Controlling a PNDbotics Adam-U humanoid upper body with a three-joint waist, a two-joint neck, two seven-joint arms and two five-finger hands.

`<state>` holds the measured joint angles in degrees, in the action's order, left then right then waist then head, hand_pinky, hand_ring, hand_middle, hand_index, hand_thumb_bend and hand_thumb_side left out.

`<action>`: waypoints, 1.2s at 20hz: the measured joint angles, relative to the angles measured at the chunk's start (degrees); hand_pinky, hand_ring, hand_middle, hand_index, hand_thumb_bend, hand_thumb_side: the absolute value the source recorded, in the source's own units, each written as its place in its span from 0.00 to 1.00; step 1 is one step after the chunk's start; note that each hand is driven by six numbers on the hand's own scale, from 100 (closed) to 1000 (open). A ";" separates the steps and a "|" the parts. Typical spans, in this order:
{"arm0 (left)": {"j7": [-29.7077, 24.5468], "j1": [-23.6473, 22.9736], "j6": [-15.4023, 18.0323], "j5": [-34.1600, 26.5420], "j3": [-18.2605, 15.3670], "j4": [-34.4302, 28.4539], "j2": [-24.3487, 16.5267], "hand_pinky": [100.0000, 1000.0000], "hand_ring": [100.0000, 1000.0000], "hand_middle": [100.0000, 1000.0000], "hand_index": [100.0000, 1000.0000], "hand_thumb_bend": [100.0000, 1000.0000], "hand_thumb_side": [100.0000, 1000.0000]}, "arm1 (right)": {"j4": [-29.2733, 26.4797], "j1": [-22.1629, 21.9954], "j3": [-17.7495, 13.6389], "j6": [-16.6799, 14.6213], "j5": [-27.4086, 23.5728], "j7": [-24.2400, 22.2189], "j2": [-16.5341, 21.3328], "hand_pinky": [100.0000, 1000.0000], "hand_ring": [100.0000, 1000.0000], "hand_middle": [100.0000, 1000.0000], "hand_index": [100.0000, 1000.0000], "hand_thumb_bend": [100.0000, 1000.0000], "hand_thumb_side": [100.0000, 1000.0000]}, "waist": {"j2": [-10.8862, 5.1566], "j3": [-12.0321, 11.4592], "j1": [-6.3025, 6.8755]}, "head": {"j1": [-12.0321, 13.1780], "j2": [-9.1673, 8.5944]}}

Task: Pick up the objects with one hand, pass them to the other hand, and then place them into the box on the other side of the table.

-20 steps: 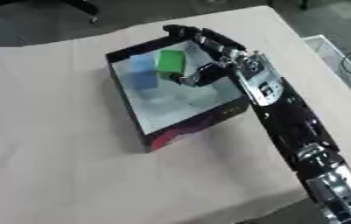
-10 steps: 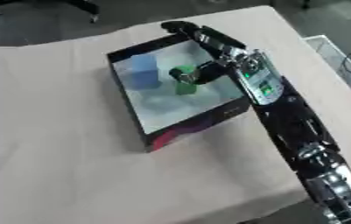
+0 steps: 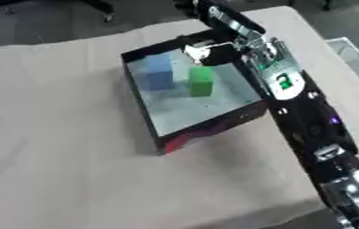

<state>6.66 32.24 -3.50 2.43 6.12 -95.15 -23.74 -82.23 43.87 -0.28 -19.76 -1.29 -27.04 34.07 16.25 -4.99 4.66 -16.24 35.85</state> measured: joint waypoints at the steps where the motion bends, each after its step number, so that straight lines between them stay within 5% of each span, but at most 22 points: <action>1: 0.19 0.00 -0.06 0.02 -0.12 -0.01 -0.17 0.81 0.59 0.65 0.80 0.38 0.36 | -0.83 0.01 -0.05 0.70 -0.95 -0.07 0.00 1.00 1.00 1.00 1.00 0.00 0.00 | 0.00 -0.10 -0.01 | 0.84 0.15; 17: 1.90 0.28 -0.62 0.28 -2.08 -0.37 -4.01 0.82 0.62 0.68 0.83 0.38 0.36 | -6.10 0.29 -1.70 6.97 -16.61 -2.22 1.83 1.00 1.00 0.99 1.00 0.00 0.00 | 0.00 -1.42 -0.29 | 13.50 0.35; 24: 1.09 1.17 -0.88 1.53 -2.43 -0.10 -7.07 0.82 0.63 0.68 0.83 0.38 0.34 | -6.11 -0.10 -3.39 11.38 -33.73 -6.62 5.74 1.00 1.00 0.98 1.00 0.00 0.00 | 0.00 -1.46 -0.55 | 17.02 0.35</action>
<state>7.75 33.41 -4.38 3.96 3.69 -95.25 -30.81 -88.34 43.77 -3.68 -8.39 -35.02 -33.65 39.81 16.25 -6.45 4.11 0.78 36.20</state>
